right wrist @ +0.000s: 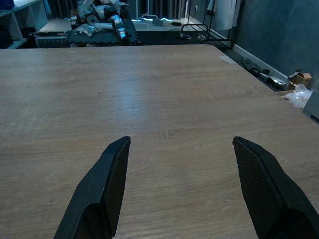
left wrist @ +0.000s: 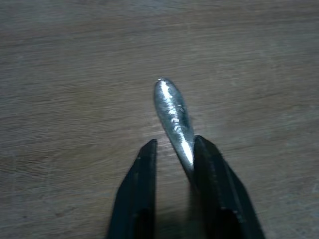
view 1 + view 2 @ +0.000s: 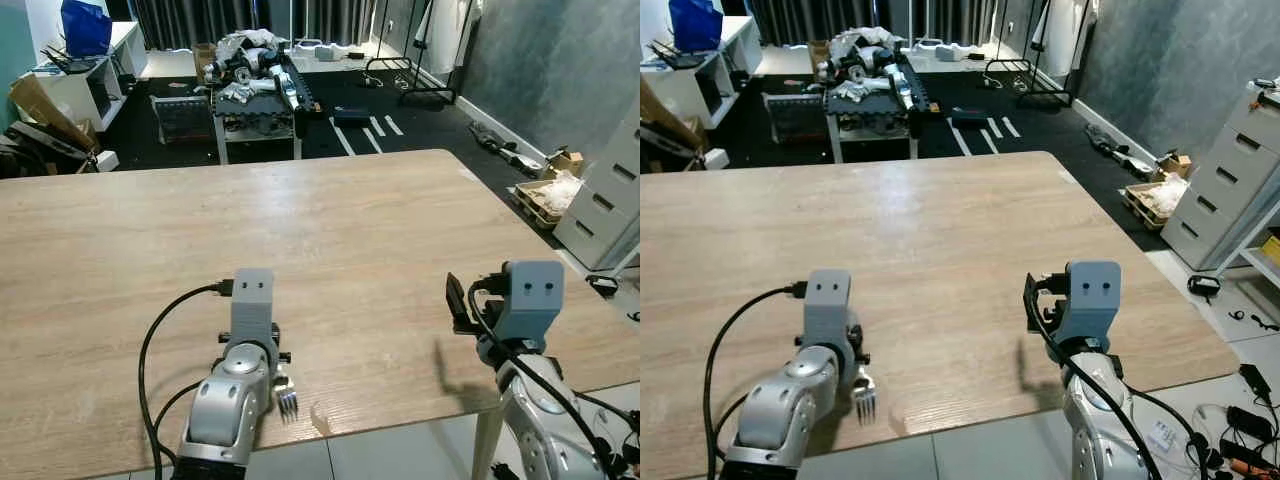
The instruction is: Setting the table
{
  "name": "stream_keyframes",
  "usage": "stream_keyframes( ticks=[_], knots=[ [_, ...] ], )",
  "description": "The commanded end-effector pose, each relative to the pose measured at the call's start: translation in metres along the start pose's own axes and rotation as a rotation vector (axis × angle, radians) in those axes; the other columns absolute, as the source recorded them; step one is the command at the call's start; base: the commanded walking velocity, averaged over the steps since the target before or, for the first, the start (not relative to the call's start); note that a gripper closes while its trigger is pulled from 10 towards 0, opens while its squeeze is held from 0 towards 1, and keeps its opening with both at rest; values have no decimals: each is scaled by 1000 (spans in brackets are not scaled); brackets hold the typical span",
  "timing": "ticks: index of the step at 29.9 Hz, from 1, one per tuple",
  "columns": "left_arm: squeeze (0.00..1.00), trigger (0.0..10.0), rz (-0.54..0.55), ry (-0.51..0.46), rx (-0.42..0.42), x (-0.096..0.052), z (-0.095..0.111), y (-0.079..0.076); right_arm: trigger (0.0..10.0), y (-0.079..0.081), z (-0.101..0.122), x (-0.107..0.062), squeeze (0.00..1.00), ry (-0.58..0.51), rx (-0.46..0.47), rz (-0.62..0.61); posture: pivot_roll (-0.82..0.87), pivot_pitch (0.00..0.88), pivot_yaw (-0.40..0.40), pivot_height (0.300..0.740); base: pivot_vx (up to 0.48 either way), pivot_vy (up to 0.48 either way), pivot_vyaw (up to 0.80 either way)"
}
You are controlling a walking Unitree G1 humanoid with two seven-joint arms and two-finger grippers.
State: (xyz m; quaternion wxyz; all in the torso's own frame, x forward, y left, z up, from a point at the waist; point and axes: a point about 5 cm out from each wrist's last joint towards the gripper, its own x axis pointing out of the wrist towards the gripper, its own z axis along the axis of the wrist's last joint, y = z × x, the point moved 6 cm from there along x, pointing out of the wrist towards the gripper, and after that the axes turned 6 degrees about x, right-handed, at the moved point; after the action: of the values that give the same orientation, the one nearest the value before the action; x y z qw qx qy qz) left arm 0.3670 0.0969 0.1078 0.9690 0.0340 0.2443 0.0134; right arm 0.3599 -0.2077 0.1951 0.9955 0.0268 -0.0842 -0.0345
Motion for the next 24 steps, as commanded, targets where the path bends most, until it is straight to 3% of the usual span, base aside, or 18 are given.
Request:
stream_keyframes(
  ticks=[1, 6, 11, 15, 16, 17, 19, 21, 22, 23, 24],
  knots=[
    [0, 0, 15, 256, 8, 7, -67, 10, 10000, -3, -5, -1, 0, 12, 6, -11, 7, 119, 72, 740, 0, 0, 0],
    [0, 0, 74, 267, 1, 10, -68, 32, 10000, -3, -5, -2, 0, 10, 8, -13, 8, 122, 72, 740, 0, 0, 0],
    [0, 0, 194, 266, -27, 15, -70, 74, 10000, -2, -6, -3, 0, 10, 13, -15, 12, 127, 70, 740, 0, 0, 0],
    [0, 0, 241, 242, -18, 18, -64, 91, 10000, -2, -6, -3, 0, 12, 15, -14, 12, 128, 68, 740, 0, 0, 0],
    [0, 549, 271, 230, -11, 20, -61, 102, 10000, -1, -7, -3, 0, 14, 16, -12, 13, 129, 67, 740, 0, 0, 0],
    [0, 10000, 284, 209, 3, 23, -55, 111, 10000, -1, -7, -3, 0, 14, 17, -11, 13, 129, 67, 740, 0, 0, 0],
    [0, 10000, 295, 185, 4, 24, -48, 118, 10000, 0, -7, -3, 0, 14, 17, -9, 13, 129, 67, 740, 0, 0, 0],
    [0, 10000, 257, 48, 45, 27, -15, 115, 10000, -1, -6, -2, 0, 11, 16, -8, 8, 128, 68, 740, 0, 0, 0],
    [0, 10000, 257, 48, 45, 27, -15, 115, 10000, -1, -6, -2, 0, 11, 16, -8, 8, 128, 68, 740, 0, 0, 0],
    [396, 10000, 221, -65, 127, 23, 12, 103, 10000, -1, -5, -2, 0, 9, 15, -9, 5, 127, 69, 740, 0, 0, 0],
    [710, 10000, 206, -97, 150, 21, 19, 96, 10000, -1, -5, -3, 0, 8, 14, -9, 5, 127, 69, 740, 0, 0, 0]
  ],
)
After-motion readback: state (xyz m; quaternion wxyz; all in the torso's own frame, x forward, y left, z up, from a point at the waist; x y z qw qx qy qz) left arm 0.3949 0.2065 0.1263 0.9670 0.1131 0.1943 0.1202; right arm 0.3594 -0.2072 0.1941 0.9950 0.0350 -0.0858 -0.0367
